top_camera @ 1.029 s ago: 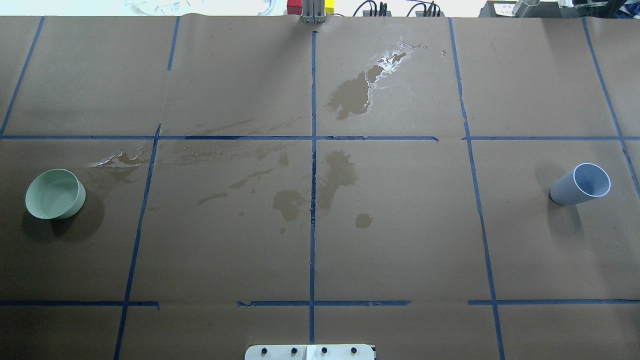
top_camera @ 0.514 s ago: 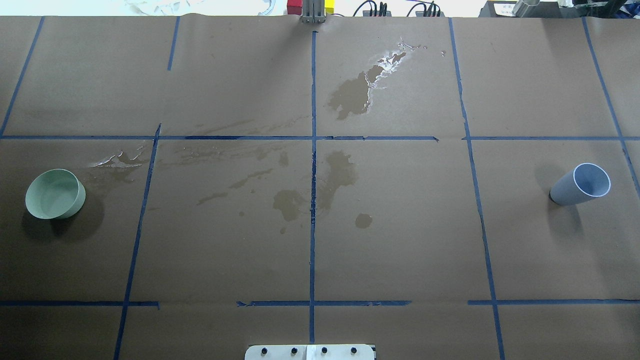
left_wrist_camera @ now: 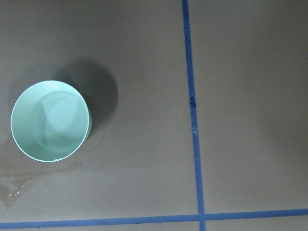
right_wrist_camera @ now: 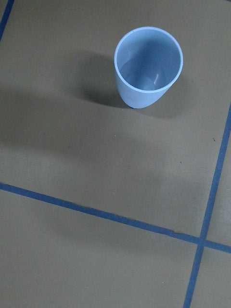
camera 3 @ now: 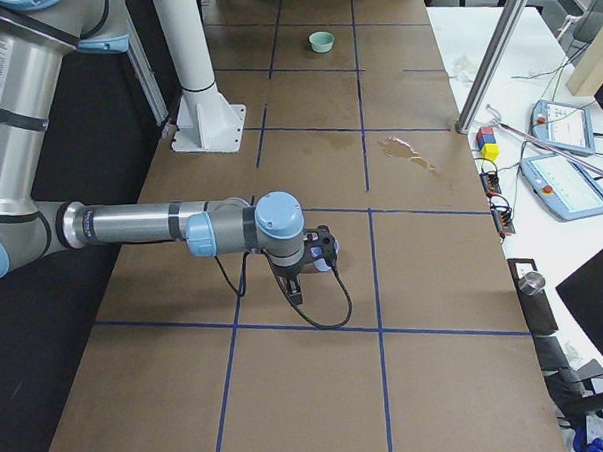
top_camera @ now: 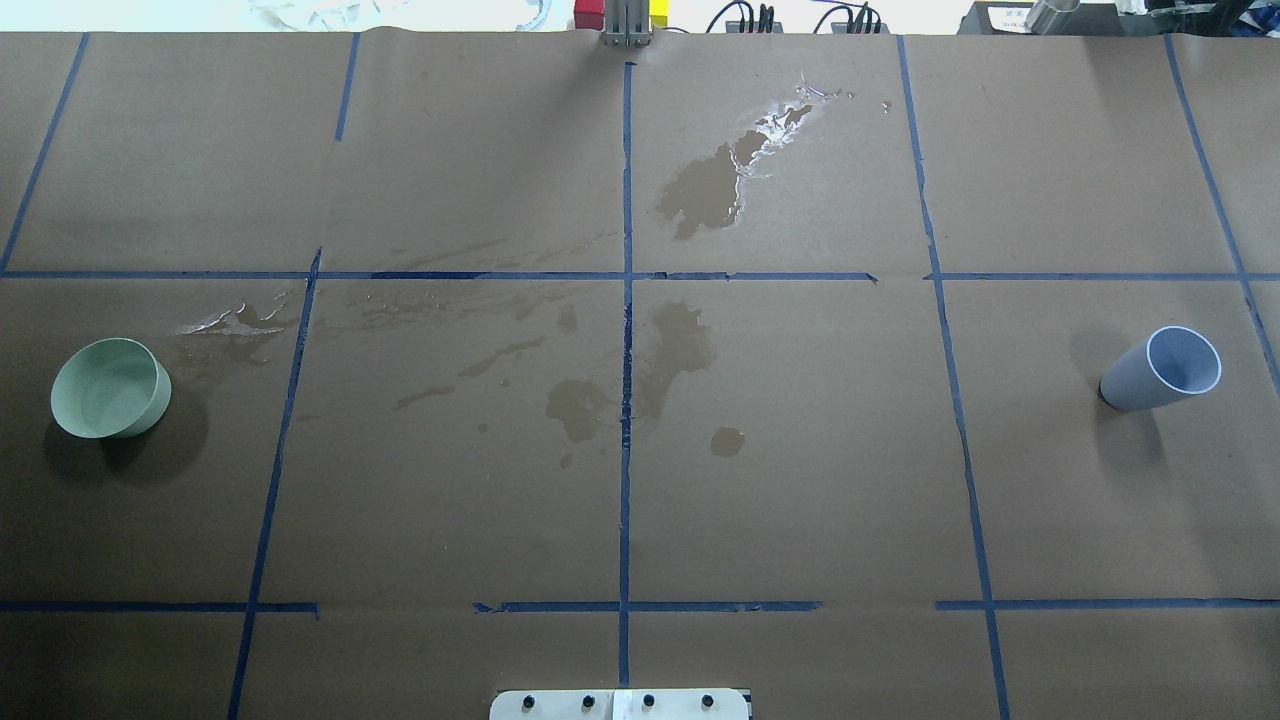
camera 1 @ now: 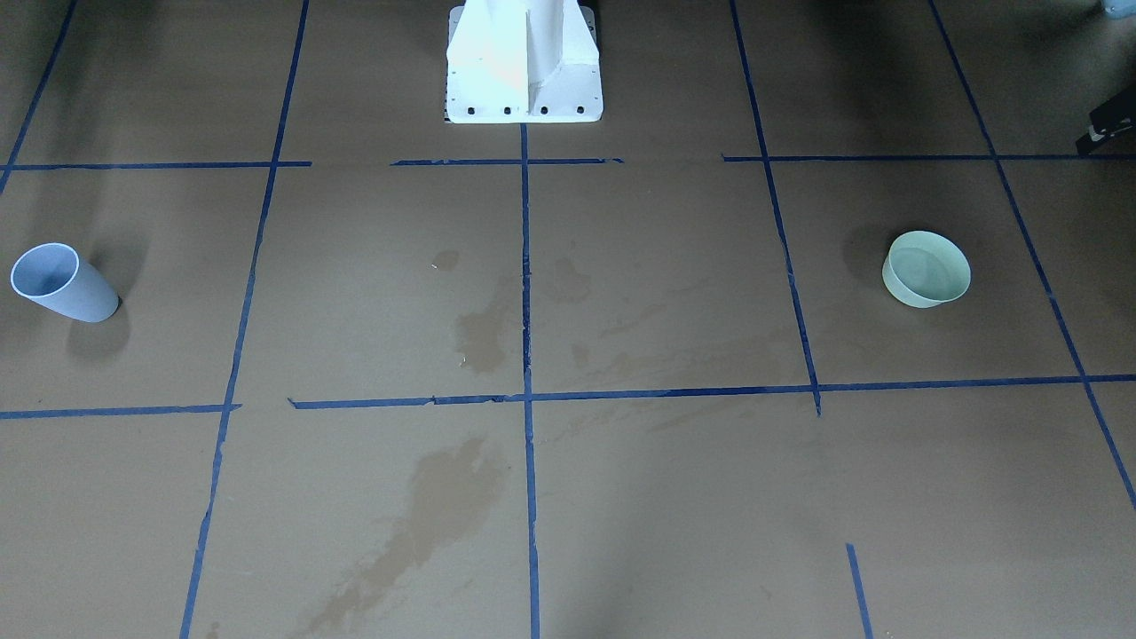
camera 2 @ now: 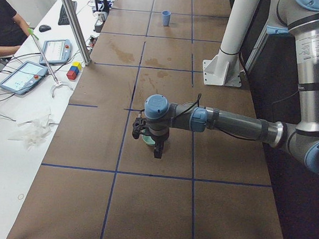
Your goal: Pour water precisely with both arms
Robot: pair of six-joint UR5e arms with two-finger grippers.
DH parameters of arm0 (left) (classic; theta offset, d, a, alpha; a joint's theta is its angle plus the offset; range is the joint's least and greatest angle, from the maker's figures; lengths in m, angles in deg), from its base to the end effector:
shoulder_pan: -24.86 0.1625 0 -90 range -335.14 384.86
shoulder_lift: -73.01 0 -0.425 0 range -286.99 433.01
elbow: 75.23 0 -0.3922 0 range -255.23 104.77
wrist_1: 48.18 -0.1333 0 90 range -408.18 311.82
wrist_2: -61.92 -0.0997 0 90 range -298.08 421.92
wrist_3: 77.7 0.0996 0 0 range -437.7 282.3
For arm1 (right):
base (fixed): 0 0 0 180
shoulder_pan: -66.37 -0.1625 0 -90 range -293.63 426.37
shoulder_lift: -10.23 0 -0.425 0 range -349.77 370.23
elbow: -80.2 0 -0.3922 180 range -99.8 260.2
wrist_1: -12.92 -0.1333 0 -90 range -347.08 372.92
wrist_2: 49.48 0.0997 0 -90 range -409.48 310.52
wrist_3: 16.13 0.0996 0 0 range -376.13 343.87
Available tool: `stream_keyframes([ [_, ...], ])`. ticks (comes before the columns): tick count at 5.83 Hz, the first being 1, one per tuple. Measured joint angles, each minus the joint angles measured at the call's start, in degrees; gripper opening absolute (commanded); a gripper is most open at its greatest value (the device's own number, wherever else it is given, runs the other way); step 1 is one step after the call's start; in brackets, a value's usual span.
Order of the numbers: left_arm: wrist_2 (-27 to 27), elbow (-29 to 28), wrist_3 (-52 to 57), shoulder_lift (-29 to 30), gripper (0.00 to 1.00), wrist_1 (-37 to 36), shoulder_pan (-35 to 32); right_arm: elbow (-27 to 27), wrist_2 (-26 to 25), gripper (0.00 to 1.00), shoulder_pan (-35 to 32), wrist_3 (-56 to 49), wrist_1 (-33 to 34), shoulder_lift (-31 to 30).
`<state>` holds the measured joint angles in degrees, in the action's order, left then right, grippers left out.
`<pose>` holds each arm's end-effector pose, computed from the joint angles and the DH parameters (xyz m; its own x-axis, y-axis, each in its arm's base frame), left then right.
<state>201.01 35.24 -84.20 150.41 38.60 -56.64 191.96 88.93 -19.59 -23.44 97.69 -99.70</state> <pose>0.0018 -0.4046 0.5805 0.6512 0.0448 -0.7576 -0.0741 0.9972 -0.0047 0.0337 -0.3575 0.6029 0.6414 -0.2633 0.7206 0.1528 0.9643 0.2164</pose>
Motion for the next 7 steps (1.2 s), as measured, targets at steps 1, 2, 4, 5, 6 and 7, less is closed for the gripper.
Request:
stream_keyframes([
  [1,-0.5,-2.7,-3.9,1.0,1.0,4.3,1.9,-0.1,0.0,1.0,0.0,0.0,-1.3,-0.1],
  [2,-1.2,-6.8,-9.2,1.6,1.0,12.6,4.6,-0.1,0.0,1.0,0.0,0.0,-1.8,-0.1],
  [4,-2.2,-14.3,-26.0,3.4,1.0,29.4,12.1,-0.1,0.1,1.0,0.3,0.0,-2.0,-0.1],
  [5,-3.2,-16.0,-31.8,4.3,1.0,33.0,15.6,0.0,0.1,1.0,0.5,-0.1,-2.3,-0.1],
  [6,-3.7,-17.0,-34.9,5.0,0.98,34.2,17.8,0.0,0.1,1.0,0.5,-0.1,-2.6,-0.1],
  [7,-3.9,-17.7,-35.9,5.7,0.92,34.5,19.2,0.0,0.1,1.0,0.5,-0.2,-2.7,-0.1],
])
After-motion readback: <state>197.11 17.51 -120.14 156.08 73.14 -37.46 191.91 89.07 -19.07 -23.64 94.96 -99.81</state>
